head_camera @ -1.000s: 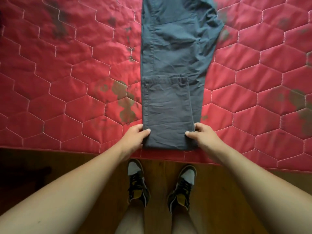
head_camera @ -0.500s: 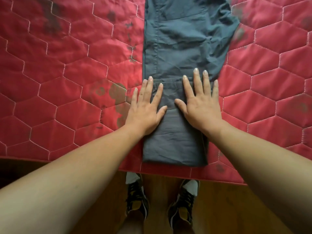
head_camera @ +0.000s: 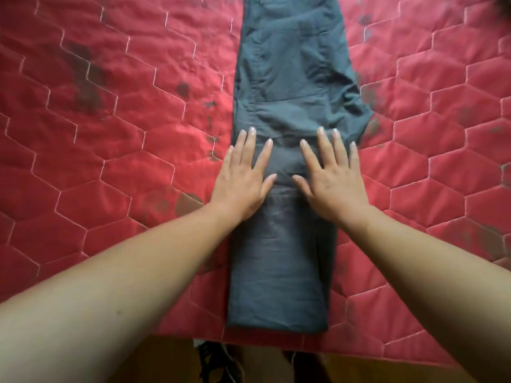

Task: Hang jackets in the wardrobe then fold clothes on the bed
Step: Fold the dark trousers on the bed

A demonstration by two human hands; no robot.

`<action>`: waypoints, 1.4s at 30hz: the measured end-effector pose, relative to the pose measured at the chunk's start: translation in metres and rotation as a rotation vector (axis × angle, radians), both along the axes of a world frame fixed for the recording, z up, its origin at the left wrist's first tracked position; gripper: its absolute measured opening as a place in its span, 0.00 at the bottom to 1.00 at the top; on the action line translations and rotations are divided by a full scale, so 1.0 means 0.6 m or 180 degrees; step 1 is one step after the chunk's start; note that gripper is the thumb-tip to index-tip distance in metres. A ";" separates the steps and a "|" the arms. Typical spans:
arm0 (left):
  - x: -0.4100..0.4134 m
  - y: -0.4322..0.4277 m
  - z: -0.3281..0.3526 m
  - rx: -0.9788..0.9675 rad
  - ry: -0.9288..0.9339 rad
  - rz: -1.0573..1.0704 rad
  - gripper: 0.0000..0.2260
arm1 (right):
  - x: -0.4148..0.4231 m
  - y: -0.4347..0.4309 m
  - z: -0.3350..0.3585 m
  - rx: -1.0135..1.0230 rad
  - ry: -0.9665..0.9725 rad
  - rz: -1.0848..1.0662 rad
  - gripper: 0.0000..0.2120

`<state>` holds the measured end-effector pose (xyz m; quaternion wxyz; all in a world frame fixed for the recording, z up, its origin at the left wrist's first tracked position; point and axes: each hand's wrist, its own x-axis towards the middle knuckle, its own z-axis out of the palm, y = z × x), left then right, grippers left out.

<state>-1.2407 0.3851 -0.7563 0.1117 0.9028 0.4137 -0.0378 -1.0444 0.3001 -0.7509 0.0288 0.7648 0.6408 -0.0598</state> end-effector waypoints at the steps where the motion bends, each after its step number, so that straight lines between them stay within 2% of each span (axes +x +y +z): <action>1: 0.015 0.022 -0.011 0.0049 0.0023 0.0012 0.33 | 0.018 0.025 -0.011 -0.0001 -0.0083 -0.0003 0.36; 5: 0.026 0.055 -0.054 -0.0070 0.0279 0.0122 0.35 | 0.071 0.064 -0.049 -0.0284 -0.0063 -0.0047 0.38; 9: 0.034 0.059 -0.035 -0.0081 0.0494 0.0113 0.35 | 0.073 0.072 -0.036 -0.0570 0.0049 -0.0037 0.39; 14: 0.098 0.141 0.005 0.0268 0.0105 0.0225 0.28 | 0.118 0.173 0.004 0.0185 0.0100 0.0178 0.33; 18: 0.161 0.243 -0.026 0.0402 0.0119 0.0149 0.33 | 0.145 0.279 -0.039 0.0053 -0.0021 0.0267 0.39; 22: 0.165 0.278 -0.074 0.0262 0.0272 0.0125 0.35 | 0.155 0.294 -0.073 -0.0027 -0.0059 0.0276 0.39; 25: 0.170 0.288 -0.052 0.0232 0.0215 0.0241 0.33 | 0.154 0.304 -0.051 -0.0115 0.0102 0.0155 0.35; 28: 0.211 0.352 -0.014 0.0480 -0.0024 0.0353 0.23 | 0.169 0.368 -0.022 0.0273 -0.0051 -0.0007 0.23; 29: 0.227 0.379 -0.010 0.0539 -0.0106 0.0351 0.21 | 0.179 0.398 -0.019 0.0344 -0.0079 -0.0088 0.23; 30: 0.240 0.405 -0.010 0.0505 -0.0145 0.0297 0.22 | 0.189 0.428 -0.019 0.0261 -0.0050 -0.0163 0.27; 32: 0.254 0.448 -0.030 0.0273 -0.0006 0.0219 0.30 | 0.212 0.476 -0.035 -0.0058 -0.0047 -0.0267 0.36; 34: 0.251 0.468 -0.063 0.0105 0.0069 0.0240 0.36 | 0.225 0.493 -0.060 -0.0205 -0.0048 -0.0270 0.40; 37: 0.239 0.475 -0.086 0.0248 -0.0042 0.0242 0.37 | 0.229 0.487 -0.074 0.0007 -0.0117 -0.0217 0.41; 42: 0.242 0.477 -0.081 0.0153 -0.0032 0.0264 0.37 | 0.227 0.490 -0.072 0.0058 -0.0147 -0.0209 0.41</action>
